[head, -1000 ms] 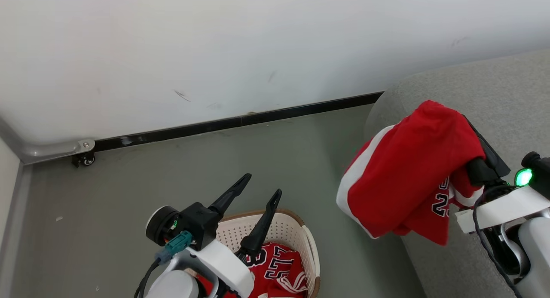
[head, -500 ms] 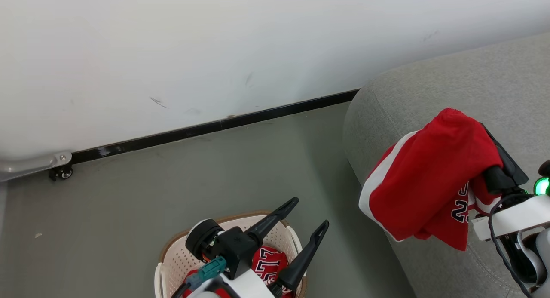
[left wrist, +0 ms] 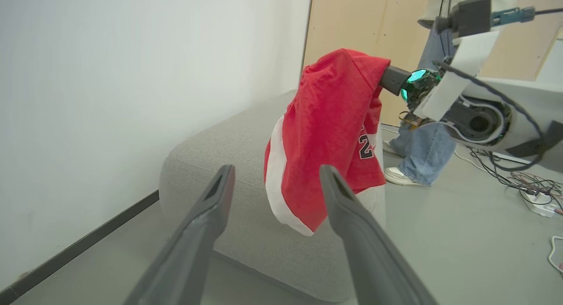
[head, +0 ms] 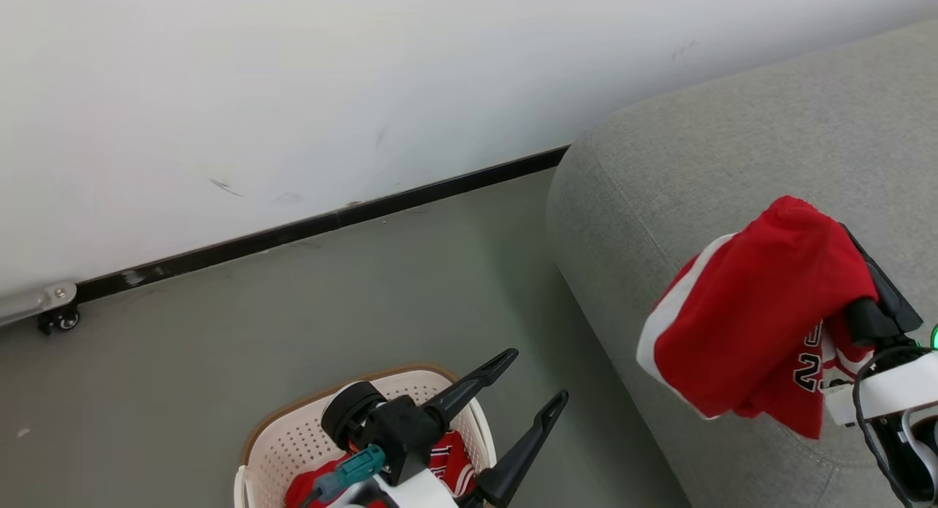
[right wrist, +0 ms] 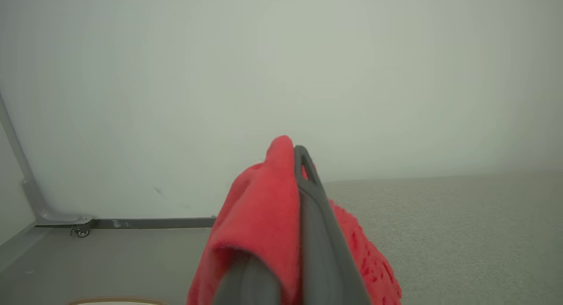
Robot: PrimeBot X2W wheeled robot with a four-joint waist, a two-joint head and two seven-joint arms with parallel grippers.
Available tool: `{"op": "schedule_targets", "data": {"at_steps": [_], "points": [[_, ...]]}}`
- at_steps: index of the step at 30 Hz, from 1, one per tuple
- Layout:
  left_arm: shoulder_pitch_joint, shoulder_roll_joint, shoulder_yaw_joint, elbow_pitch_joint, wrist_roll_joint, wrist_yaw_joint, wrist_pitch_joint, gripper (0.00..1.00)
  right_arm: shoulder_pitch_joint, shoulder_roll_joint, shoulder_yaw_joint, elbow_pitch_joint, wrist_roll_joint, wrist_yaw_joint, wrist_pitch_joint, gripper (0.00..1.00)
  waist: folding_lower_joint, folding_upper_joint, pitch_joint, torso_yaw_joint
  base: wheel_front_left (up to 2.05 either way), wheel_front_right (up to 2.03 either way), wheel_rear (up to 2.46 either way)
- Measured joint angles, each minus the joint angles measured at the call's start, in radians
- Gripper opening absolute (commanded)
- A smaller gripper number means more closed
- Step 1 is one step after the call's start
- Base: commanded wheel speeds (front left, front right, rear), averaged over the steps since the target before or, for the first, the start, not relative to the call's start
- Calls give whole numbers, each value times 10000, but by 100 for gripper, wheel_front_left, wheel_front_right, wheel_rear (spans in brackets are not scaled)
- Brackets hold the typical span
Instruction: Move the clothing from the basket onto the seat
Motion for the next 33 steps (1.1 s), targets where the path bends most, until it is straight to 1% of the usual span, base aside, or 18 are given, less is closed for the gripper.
{"op": "schedule_targets", "data": {"at_steps": [11,21,26,33], "points": [[-76,75,25,-81,-142,0,-58,100,261,4,-316,-257,-35,0,173,0,0,-1,207,-603,0,0,0],[-203,230,159,-165,-123,0,-94,100,305,159,-412,-178,155,0,263,0,0,0,552,-897,0,0,0],[-429,357,249,-330,-65,0,-96,100,-270,69,-497,0,332,0,426,0,0,-1,805,-907,0,0,0],[-662,428,359,-548,33,4,-96,100,-1545,-514,-706,215,332,0,677,0,0,-1,1198,-786,0,0,0]]}}
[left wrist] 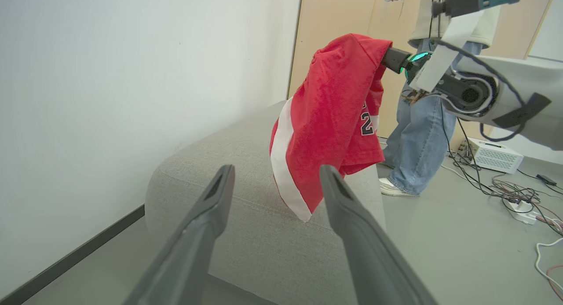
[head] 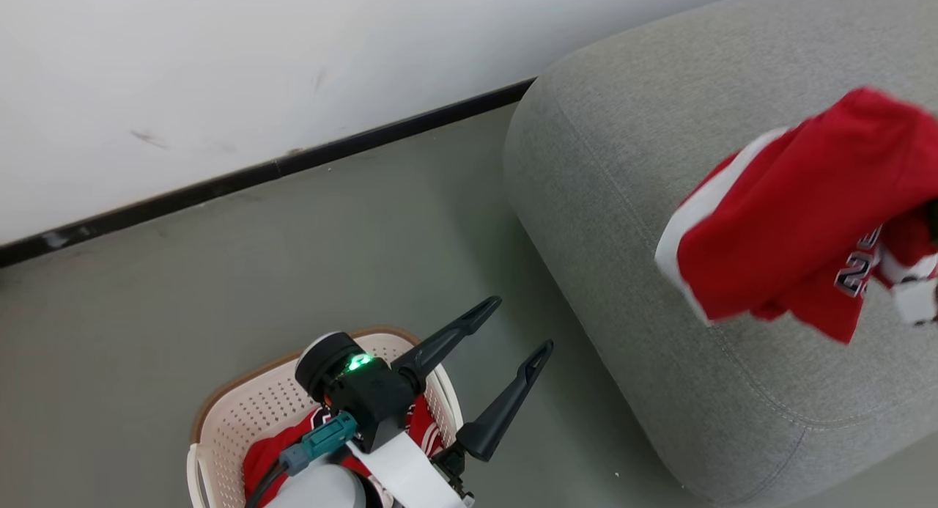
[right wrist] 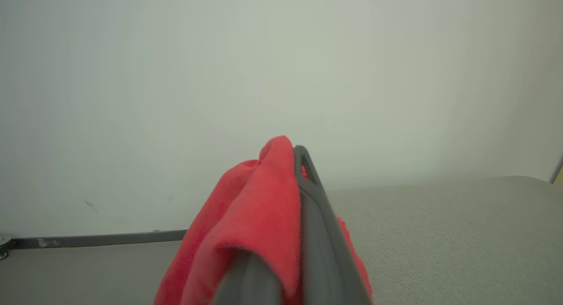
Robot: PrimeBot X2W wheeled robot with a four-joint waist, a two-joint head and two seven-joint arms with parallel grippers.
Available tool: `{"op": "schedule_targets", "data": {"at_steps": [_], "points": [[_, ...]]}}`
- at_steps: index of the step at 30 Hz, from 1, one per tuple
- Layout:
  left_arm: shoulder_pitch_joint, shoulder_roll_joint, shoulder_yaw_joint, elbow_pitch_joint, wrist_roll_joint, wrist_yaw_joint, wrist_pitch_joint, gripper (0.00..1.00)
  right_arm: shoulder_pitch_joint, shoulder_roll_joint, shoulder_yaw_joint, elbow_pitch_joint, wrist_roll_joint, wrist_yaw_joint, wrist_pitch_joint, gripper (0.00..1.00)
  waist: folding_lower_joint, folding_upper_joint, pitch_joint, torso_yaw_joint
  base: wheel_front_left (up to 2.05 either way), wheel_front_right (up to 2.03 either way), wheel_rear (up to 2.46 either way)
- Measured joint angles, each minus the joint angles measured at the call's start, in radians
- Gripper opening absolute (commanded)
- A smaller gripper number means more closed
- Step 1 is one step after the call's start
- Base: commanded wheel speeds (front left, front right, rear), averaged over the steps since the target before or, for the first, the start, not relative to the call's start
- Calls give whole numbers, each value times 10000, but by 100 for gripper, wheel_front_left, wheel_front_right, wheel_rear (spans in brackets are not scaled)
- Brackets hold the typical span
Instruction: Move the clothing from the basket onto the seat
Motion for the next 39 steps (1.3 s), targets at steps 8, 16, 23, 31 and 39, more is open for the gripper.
{"op": "schedule_targets", "data": {"at_steps": [8,16,23,31,39], "points": [[-469,194,13,-305,449,15,48,100,-1304,-460,-711,639,205,0,366,0,0,0,522,192,0,0,0],[-904,192,-10,-725,589,42,282,100,-2262,-932,-1597,1450,278,0,541,0,0,0,1110,404,0,0,0],[-1283,180,-63,-1083,748,40,454,100,-3117,-1829,-2508,2274,441,0,535,0,0,0,1633,596,0,0,0],[-1682,184,-107,-1409,895,40,552,100,-3446,-2119,-2782,3074,435,0,414,0,0,0,2256,833,0,0,0],[-1932,69,-288,-1586,918,40,686,100,-3180,-1962,-3430,4523,249,0,-86,0,0,0,2728,1050,0,0,0]]}}
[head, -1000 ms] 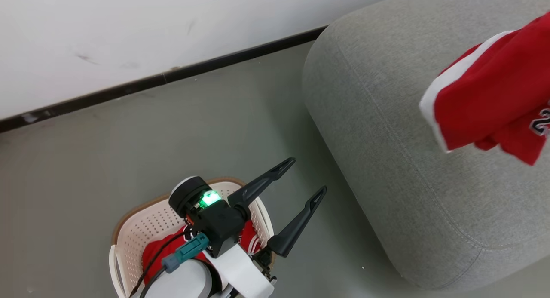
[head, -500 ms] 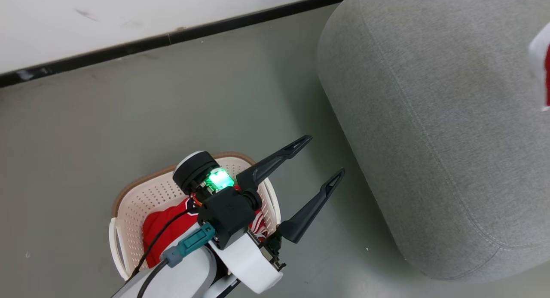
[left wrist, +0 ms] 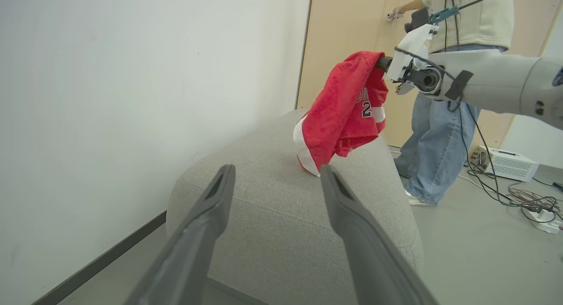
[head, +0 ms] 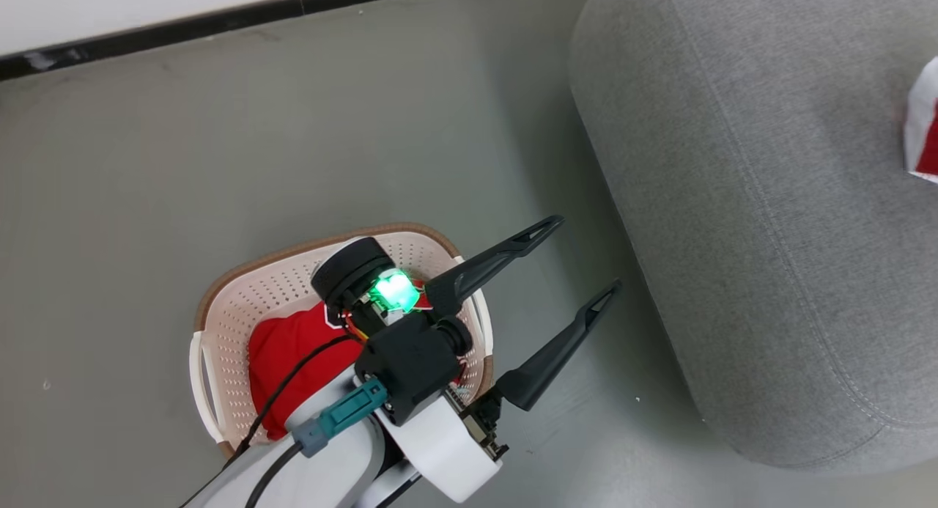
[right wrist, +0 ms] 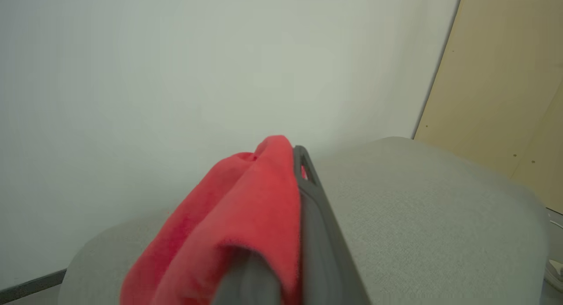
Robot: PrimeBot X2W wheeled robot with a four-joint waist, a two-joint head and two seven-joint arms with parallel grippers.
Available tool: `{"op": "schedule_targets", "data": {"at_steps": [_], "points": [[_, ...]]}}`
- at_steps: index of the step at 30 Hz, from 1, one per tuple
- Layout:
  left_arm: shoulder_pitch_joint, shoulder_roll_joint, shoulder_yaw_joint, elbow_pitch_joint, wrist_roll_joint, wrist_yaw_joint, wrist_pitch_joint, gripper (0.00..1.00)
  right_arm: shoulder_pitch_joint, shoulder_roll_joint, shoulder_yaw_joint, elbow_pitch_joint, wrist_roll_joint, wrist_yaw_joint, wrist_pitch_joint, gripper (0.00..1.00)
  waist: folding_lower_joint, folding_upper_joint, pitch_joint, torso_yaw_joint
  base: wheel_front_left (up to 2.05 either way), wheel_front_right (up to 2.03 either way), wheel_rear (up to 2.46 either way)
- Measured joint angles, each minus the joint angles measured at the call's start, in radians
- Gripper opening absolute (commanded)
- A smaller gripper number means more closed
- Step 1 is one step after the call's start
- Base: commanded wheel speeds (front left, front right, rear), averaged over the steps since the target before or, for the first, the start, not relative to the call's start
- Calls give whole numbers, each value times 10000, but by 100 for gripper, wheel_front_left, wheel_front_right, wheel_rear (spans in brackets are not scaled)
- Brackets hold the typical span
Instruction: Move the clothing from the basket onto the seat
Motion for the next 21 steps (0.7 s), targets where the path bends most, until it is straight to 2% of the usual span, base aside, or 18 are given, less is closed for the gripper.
{"op": "schedule_targets", "data": {"at_steps": [7,21], "points": [[-187,-50,-240,-35,96,-6,121,100,394,1074,203,970,-82,0,-203,0,0,0,375,197,0,0,0],[-466,6,-441,165,165,-15,111,100,566,1847,575,1689,-598,0,-497,0,0,0,885,397,0,0,0]]}}
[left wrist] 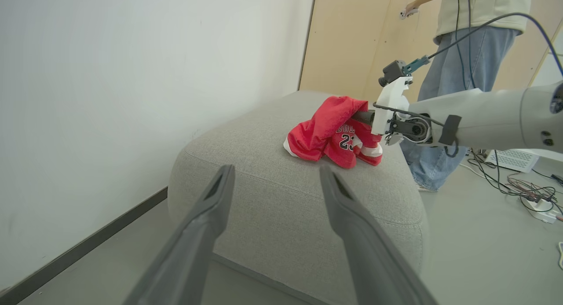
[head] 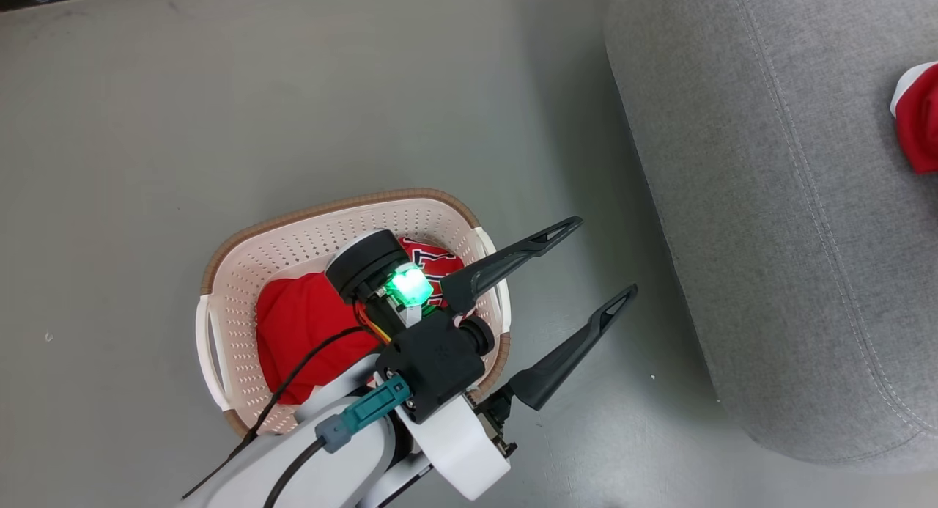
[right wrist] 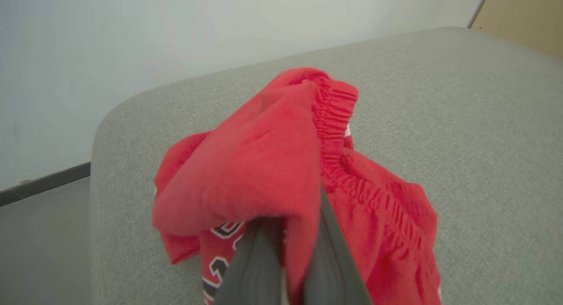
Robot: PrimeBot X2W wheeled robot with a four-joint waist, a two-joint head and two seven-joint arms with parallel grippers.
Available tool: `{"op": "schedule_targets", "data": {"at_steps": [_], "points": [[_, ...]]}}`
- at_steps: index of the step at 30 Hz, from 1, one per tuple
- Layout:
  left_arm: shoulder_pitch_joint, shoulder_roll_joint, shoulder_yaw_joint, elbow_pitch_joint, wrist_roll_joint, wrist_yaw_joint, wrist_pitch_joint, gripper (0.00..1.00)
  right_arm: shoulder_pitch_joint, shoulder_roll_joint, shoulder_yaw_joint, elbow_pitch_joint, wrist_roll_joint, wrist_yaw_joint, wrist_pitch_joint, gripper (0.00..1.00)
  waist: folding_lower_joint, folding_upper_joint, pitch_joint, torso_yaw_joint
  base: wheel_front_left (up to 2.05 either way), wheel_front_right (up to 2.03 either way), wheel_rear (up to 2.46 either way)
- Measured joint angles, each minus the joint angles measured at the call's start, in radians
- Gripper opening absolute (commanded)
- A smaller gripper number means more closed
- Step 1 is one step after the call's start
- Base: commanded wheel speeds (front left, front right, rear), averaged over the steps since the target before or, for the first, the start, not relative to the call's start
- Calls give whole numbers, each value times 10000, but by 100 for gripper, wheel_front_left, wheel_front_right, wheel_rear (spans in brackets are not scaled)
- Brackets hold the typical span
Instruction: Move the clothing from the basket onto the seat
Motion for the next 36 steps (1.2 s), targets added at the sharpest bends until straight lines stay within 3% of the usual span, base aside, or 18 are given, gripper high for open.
{"op": "schedule_targets", "data": {"at_steps": [3,6,7,8,27,36], "points": [[0,48,-31,94,-2,-2,-25,100,-1,75,13,123,-12,0,-31,0,0,0,8,-47,0,0,0],[0,61,-56,134,-2,-25,-56,100,-1,27,12,192,-21,0,-40,43,0,0,7,-82,0,0,0],[0,73,-69,163,-2,-25,-94,100,-1,6,10,207,-21,0,-42,66,0,0,4,-101,0,0,0],[0,86,-75,201,-2,-25,-113,100,-1,-10,0,230,-21,0,-44,99,0,0,0,-122,0,0,0],[3,253,-113,978,-263,-25,-454,100,529,-27,428,119,-140,0,-209,100,0,0,-393,-699,0,0,0],[36,500,263,1381,-431,-25,-627,100,958,44,817,-851,-393,0,-234,100,0,0,-783,-1023,0,0,0]]}}
